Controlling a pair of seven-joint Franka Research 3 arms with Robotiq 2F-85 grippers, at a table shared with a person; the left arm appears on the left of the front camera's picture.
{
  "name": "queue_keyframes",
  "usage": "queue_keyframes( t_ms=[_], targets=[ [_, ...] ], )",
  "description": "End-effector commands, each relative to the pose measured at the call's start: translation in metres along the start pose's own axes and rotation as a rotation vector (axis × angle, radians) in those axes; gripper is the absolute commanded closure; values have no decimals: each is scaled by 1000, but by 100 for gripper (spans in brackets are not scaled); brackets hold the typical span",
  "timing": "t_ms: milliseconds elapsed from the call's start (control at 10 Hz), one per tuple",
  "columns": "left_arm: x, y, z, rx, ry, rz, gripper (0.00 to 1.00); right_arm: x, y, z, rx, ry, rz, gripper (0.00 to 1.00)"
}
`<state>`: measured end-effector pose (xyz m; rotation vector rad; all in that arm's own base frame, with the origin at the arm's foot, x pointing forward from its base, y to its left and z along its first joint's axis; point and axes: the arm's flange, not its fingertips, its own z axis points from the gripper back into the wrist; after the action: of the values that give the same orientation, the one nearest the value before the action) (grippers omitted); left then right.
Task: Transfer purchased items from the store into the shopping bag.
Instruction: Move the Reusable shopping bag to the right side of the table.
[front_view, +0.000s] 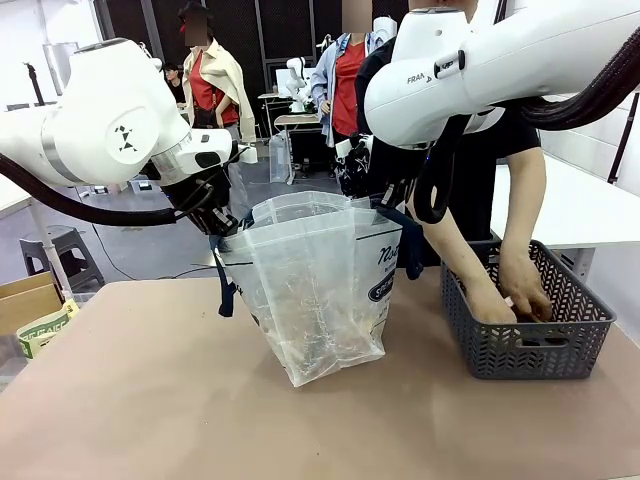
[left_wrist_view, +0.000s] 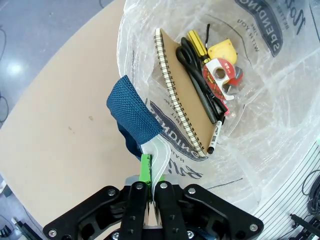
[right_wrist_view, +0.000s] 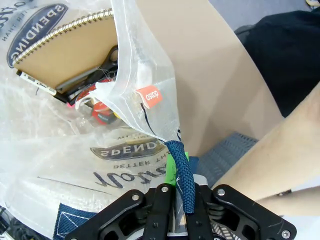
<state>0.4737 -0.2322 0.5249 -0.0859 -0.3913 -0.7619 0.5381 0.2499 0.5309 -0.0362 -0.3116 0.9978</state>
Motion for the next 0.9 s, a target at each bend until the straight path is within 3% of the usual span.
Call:
queue_keyframes(
  t_ms=[0,800],
  targets=[
    [-2,3,2,5,4,1,100,-1,-3,0,0,3,-4,100],
    [-2,3,2,5,4,1,100,-1,-3,0,0,3,-4,100]
  ],
)
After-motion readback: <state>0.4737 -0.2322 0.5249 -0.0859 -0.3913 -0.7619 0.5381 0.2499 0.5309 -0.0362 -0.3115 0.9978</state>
